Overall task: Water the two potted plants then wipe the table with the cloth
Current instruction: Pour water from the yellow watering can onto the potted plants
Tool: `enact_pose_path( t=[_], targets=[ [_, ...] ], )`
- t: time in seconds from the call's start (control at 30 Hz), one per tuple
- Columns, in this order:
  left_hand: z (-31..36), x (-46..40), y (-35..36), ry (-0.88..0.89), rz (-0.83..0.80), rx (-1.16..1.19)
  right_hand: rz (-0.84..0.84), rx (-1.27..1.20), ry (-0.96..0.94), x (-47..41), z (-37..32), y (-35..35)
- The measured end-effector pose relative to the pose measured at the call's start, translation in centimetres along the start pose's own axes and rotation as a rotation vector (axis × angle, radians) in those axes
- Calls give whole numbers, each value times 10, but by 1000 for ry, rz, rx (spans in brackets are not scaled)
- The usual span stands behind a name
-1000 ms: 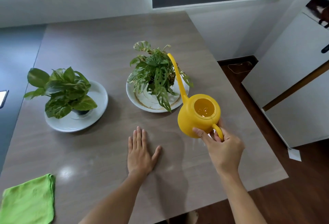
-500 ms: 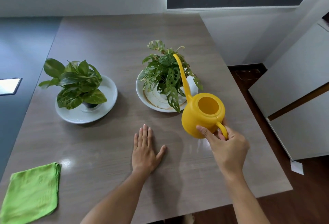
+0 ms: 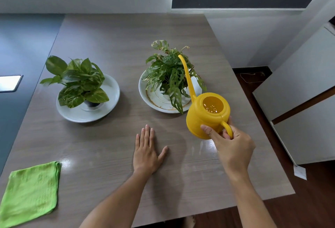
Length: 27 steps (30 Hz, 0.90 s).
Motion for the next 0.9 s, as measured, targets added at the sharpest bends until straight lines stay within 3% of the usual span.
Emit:
enact_pose_path(
  t=[0.9],
  targets=[
    [-2, -1, 4, -6, -5, 3, 0, 73, -51, 12, -20, -14]
  ],
)
Point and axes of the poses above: each hand's wrist, its own x-axis away from the middle knuckle, its own y-axis out of the palm, z = x × y, the point moved 8 cm from there along -x, towards the middle knuckle, and after that the axes turned 12 degrees about y, right-handed, at the moved point
